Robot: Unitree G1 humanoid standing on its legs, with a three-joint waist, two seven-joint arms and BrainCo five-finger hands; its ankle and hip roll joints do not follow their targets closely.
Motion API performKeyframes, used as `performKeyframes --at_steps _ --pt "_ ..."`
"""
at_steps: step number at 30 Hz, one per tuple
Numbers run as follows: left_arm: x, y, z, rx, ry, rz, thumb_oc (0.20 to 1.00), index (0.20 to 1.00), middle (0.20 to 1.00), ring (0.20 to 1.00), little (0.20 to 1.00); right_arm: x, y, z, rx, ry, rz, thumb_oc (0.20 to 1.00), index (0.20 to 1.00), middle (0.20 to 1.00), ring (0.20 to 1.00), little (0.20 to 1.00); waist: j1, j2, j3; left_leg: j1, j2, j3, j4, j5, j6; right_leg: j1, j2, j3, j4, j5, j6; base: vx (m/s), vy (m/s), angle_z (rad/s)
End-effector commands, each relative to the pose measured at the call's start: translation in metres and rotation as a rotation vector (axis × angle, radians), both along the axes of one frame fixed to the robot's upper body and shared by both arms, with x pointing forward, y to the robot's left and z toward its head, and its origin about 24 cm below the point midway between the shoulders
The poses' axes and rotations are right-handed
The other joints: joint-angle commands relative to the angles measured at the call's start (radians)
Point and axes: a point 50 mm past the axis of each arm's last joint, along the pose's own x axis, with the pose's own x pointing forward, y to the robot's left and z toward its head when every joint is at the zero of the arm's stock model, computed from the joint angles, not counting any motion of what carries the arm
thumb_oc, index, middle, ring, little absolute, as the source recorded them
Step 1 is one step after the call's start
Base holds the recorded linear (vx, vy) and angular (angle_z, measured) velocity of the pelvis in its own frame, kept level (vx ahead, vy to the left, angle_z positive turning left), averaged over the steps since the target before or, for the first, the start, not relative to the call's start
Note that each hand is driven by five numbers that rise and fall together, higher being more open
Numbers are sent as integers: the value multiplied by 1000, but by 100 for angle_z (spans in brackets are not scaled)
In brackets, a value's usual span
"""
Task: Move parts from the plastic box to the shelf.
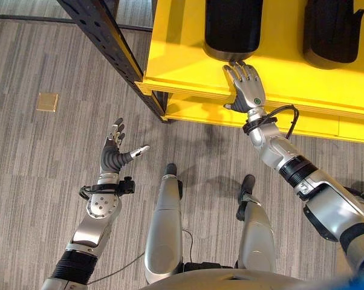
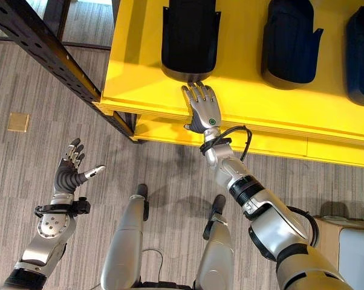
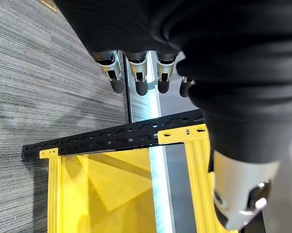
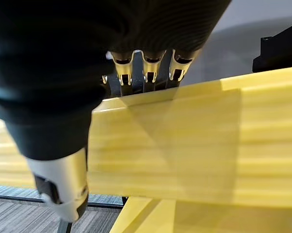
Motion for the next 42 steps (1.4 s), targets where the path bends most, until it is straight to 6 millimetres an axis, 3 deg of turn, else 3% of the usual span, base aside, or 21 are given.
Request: performKeyframes --at_steps 1,15,21,25,29,33,34,41,42 --pt "-3 -5 16 -18 -102 -36 1000 1000 1000 1000 1000 10 -18 36 63 -107 -72 1000 1000 1000 1000 1000 20 30 9 11 -18 60 -112 57 41 -20 -12 11 191 -107 -14 0 0 0" --pt "-3 -3 15 -18 -100 -29 1000 1000 1000 1000 1000 11 -20 40 75 -114 -80 1000 1000 1000 1000 1000 20 33 6 3 -21 57 -110 55 43 -26 -10 15 194 -110 -16 1 -1 1" --pt "-3 -5 11 -30 -84 -24 1000 1000 1000 1000 1000 4 -12 17 116 -46 -29 1000 1000 1000 1000 1000 11 29 10 10 -18 57 -117 59 43 -23 -9 15 191 -107 -16 0 0 0" --pt "-3 -4 8 -32 -75 -4 1000 1000 1000 1000 1000 -13 -5 -12 167 32 44 1000 1000 1000 1000 1000 -6 18 6 29 -10 60 -140 66 40 -11 -4 10 177 -101 -14 0 0 0" --pt "-4 -4 7 -34 -69 4 1000 1000 1000 1000 1000 -23 -4 -23 194 65 77 1000 1000 1000 1000 1000 -15 10 1 44 -5 59 -155 73 37 3 0 7 165 -97 -13 1 -8 0" --pt "-4 -5 3 -39 -55 9 1000 1000 1000 1000 1000 -45 -6 -47 281 143 134 1000 1000 1000 1000 1000 -34 -12 -13 94 10 57 -206 93 29 48 15 2 120 -85 -9 5 -66 -3" --pt "-5 -6 0 -44 -41 9 1000 1000 1000 1000 1000 -57 -11 -58 353 196 158 1000 1000 1000 1000 1000 -46 -24 -20 134 21 61 -242 110 24 85 25 -3 87 -77 -8 43 -108 -8" --pt "-13 -2 -12 -35 21 -14 1000 1000 1000 1000 1000 -97 -39 -74 406 310 236 1000 1000 1000 1000 1000 -95 -53 -100 302 60 78 -419 184 3 217 50 -18 -61 -39 10 83 -80 -6" --pt "-18 -1 -20 -39 63 -33 1000 1000 1000 1000 1000 -111 -49 -80 504 379 256 1000 1000 1000 1000 1000 -105 -53 -128 368 71 88 -477 202 -5 267 62 -19 -108 -36 12 106 -76 -17"
